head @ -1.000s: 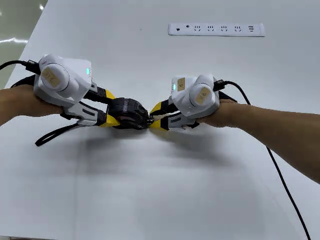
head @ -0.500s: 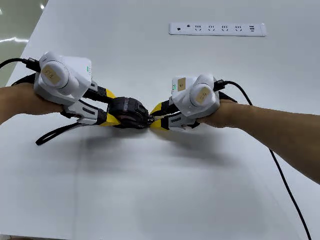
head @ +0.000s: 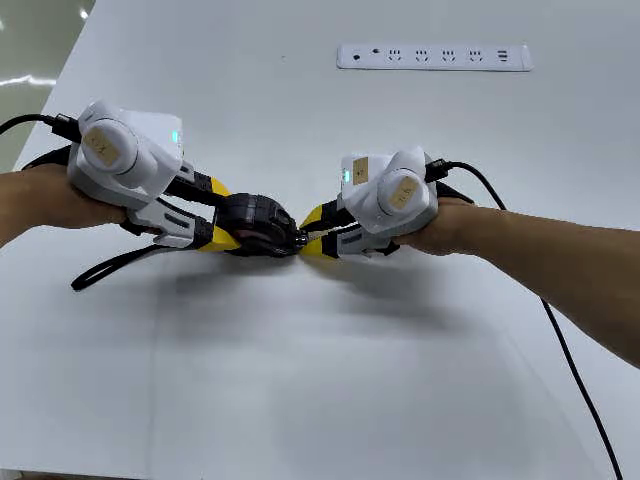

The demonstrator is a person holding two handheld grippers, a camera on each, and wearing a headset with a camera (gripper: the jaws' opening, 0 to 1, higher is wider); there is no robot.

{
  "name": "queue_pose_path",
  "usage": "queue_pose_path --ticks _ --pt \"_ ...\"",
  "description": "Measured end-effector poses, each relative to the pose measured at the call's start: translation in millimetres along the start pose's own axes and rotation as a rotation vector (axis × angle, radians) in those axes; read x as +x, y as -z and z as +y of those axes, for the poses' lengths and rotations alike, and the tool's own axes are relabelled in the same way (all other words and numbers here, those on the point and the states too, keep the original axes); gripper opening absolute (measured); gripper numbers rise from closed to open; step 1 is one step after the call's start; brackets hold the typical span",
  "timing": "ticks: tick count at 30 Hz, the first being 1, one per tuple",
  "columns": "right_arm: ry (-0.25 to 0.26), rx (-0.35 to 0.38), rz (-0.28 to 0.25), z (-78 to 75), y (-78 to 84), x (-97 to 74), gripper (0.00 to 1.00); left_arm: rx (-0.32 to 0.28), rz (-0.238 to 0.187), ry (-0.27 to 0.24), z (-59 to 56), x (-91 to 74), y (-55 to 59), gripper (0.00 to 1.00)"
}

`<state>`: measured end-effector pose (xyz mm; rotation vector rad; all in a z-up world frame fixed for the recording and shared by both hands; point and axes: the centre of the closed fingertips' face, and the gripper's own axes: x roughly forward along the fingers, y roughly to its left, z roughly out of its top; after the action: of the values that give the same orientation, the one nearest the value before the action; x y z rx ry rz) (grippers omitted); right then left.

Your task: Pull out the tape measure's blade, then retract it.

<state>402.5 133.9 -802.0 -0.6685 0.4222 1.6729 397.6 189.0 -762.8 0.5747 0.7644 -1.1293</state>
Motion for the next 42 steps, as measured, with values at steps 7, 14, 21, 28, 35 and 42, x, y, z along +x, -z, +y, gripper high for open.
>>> queue_pose_path --ticks 7,14,21,28,35,42 --pt "-0.001 0.001 0.001 0.1 -0.3 -0.2 0.09 -0.002 0.001 0.002 0.1 0.0 0.1 0.24" --pt "-0.002 0.003 0.002 0.1 0.2 -0.5 0.09 -0.003 0.002 0.001 0.3 0.1 -0.3 0.24" --pt "0.000 -0.004 0.005 0.2 0.3 -0.5 0.09 -0.004 0.003 0.000 0.6 0.2 -0.2 0.24" --pt "-0.002 -0.004 0.011 -0.7 3.2 -3.9 0.09 -0.010 0.003 -0.001 2.0 0.8 0.0 0.24" --pt "-0.005 -0.003 0.015 -0.2 5.2 -6.1 0.09 -0.013 0.005 0.000 1.3 0.7 0.0 0.24" --pt "-0.008 0.004 0.020 -0.3 8.2 -9.4 0.09 -0.015 0.005 -0.002 0.8 0.6 -0.3 0.24"
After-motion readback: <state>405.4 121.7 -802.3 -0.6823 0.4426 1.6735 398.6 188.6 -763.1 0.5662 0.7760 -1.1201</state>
